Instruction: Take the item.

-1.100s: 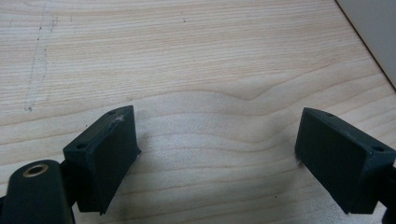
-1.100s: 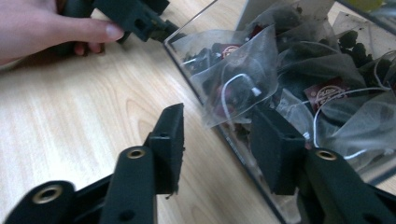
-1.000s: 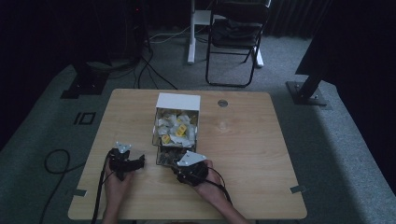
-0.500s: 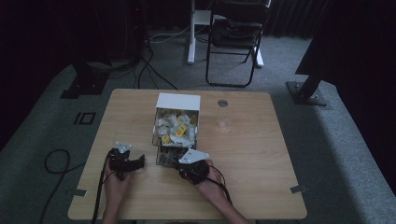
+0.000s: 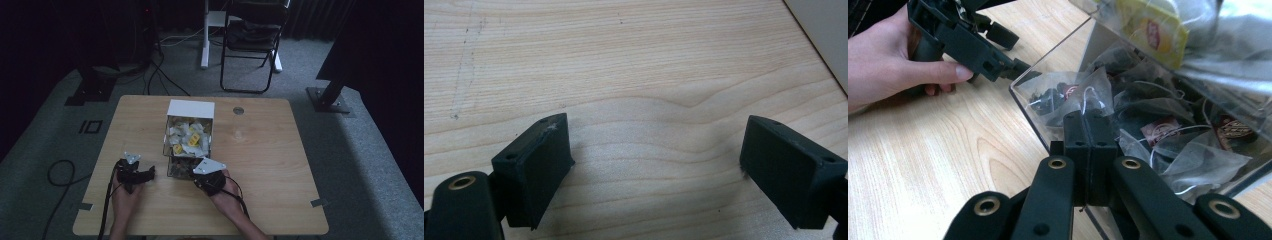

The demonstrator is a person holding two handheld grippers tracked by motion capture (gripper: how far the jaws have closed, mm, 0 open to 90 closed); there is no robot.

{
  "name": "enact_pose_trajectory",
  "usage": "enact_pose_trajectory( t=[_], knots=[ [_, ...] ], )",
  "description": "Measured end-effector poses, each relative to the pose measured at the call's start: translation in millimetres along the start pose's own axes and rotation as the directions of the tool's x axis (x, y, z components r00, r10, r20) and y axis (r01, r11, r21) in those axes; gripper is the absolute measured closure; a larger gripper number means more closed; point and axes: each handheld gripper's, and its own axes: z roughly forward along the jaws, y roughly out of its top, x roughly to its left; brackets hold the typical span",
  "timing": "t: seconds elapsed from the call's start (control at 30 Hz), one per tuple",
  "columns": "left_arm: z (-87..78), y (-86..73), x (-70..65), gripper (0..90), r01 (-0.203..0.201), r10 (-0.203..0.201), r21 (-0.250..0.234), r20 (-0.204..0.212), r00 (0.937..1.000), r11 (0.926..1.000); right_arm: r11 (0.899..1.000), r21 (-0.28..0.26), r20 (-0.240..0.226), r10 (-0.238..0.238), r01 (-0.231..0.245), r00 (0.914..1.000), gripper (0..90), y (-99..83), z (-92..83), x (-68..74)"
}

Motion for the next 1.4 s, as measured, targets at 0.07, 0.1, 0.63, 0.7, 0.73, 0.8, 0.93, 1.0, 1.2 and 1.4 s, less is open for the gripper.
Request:
enact_pose_trajectory(
  t=[0.07, 0.1, 0.63, 0.7, 0.73, 0.8, 0.93, 1.0, 1.2, 1.4],
  knots=[
    [0.0, 0.0, 0.0, 13.7, 0.0, 0.0, 0.0, 0.0, 1.0, 1.0, 1.0, -0.007, 0.001, -0.001, 0.001, 1.0, 90.0, 1.1, -1.5, -0.3],
    [0.0, 0.0, 0.0, 13.7, 0.0, 0.0, 0.0, 0.0, 1.0, 1.0, 1.0, -0.009, 0.001, -0.003, 0.003, 1.0, 90.0, 1.5, -1.9, -0.3],
    [0.0, 0.0, 0.0, 13.7, 0.0, 0.0, 0.0, 0.0, 1.0, 1.0, 0.999, -0.043, 0.009, -0.009, 0.009, 0.9999, 90.0, 5.7, -17.1, 0.4],
    [0.0, 0.0, -0.1, 13.7, 0.001, -0.001, -0.001, 0.0, 1.0, 1.0, 0.999, -0.047, 0.011, -0.008, 0.008, 0.9999, 90.0, 5.5, -20.5, 0.0],
    [0.0, 0.0, -0.1, 13.7, 0.001, -0.001, 0.0, 0.0, 1.0, 1.0, 0.999, -0.048, 0.012, -0.011, 0.011, 0.9999, 90.0, 5.4, -21.5, -0.2],
    [0.0, 0.0, 0.0, 13.7, 0.0, 0.0, 0.0, 0.0, 1.0, 1.0, 0.999, -0.051, 0.015, -0.011, 0.012, 0.9998, 90.0, 5.5, -23.8, -0.4],
    [0.0, 0.0, -0.1, 13.7, 0.001, -0.001, -0.001, 0.0, 1.0, 1.0, 0.998, -0.056, 0.022, -0.005, 0.006, 0.9997, 90.0, 5.7, -28.9, -1.7],
    [0.0, 0.0, 0.0, 13.7, 0.0, 0.0, 0.0, 0.0, 1.0, 1.0, 0.998, -0.057, 0.025, -0.008, 0.009, 0.9996, 90.0, 5.4, -31.1, -2.4],
    [0.0, 0.0, -0.1, 13.7, 0.001, -0.001, 0.0, 0.0, 1.0, 1.0, 0.998, -0.057, 0.035, -0.01, 0.012, 0.9993, 90.0, 4.1, -37.3, -5.0],
    [0.0, 0.0, 0.0, 13.7, 0.0, 0.0, 0.0, 0.0, 1.0, 1.0, 0.998, -0.057, 0.046, -0.006, 0.008, 0.9989, 90.0, 2.0, -42.8, -6.7]
  ],
)
